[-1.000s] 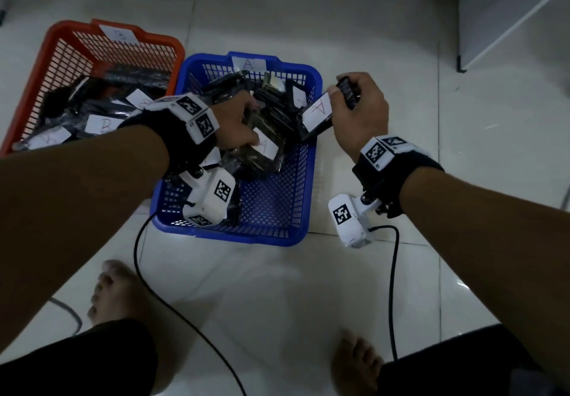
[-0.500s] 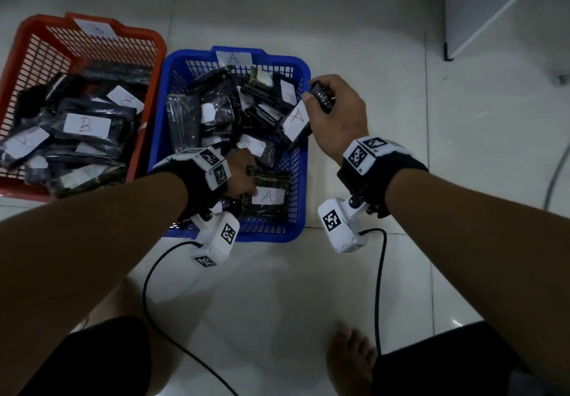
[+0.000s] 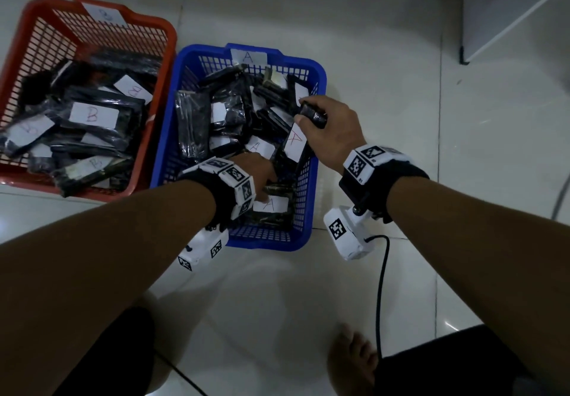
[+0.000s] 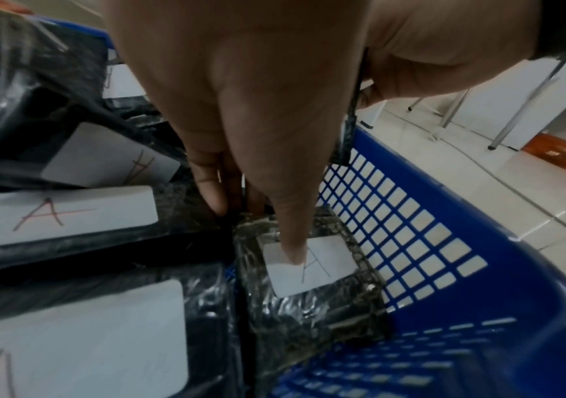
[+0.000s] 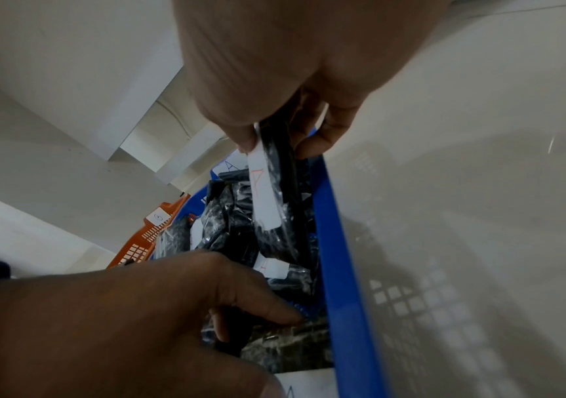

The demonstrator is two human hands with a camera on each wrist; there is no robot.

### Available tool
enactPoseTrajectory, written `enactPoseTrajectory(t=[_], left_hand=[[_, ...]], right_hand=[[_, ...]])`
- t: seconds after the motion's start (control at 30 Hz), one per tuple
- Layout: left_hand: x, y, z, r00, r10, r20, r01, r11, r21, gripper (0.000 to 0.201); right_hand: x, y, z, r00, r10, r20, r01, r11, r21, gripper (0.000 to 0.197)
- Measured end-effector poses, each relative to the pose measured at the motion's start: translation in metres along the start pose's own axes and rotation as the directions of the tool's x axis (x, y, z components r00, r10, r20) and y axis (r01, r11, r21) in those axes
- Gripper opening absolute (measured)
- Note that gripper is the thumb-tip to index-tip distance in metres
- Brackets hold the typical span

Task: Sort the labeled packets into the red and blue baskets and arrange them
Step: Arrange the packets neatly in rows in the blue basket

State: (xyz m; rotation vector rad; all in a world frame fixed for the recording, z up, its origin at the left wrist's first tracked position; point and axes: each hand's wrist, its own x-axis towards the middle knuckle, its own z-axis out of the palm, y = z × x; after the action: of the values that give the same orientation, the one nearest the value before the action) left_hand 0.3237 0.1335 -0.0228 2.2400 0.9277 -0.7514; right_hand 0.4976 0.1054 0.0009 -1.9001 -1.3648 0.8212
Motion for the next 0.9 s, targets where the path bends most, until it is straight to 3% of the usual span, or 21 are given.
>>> enactPoseTrajectory(t=[0.13,0.23,0.3,0.43,0.57,0.77,0.9], left_hand=[[-0.013,-0.008,-0.007,0.995,0.044,-0.093,-0.051,0.996,-0.067,0.038],[-0.024,-0.024,-0.017,0.959,-0.048,-0.278,0.015,0.993,-0.12,0.024],[-0.032,-0.035,-0.019,0.943,-0.066,-0.325,0.038,0.995,-0.093,0.023],[-0.044,-0.041,-0.022,0.956,0.024,-0.291,-0.032,0.999,-0.021,0.029],[-0.047,-0.041,-0.018,0.986,0.001,-0.167,0.013,0.997,0.082,0.035],[-0.042,-0.056,-0.019,0.994,-0.03,-0.103,0.03,1.0,0.006,0.04],[-0.037,-0.059,-0.022,0.996,-0.039,-0.08,0.037,0.999,-0.026,0.032]], right_hand=[[0.0,-0.002,0.001,0.999,0.036,0.027,-0.037,0.998,0.047,0.027],[0.0,-0.007,0.003,0.997,0.041,0.058,-0.044,0.998,0.049,0.028],[-0.001,-0.013,0.008,0.989,0.005,0.15,-0.008,1.0,0.022,0.025],[-0.011,-0.029,0.026,0.903,-0.066,0.424,0.086,0.996,-0.03,0.021],[-0.023,-0.031,0.044,0.707,0.03,0.707,0.189,0.955,-0.229,0.026],[-0.03,-0.034,0.049,0.637,0.077,0.767,0.283,0.902,-0.325,0.032],[-0.035,-0.032,0.059,0.594,0.164,0.787,0.298,0.864,-0.405,0.037]])
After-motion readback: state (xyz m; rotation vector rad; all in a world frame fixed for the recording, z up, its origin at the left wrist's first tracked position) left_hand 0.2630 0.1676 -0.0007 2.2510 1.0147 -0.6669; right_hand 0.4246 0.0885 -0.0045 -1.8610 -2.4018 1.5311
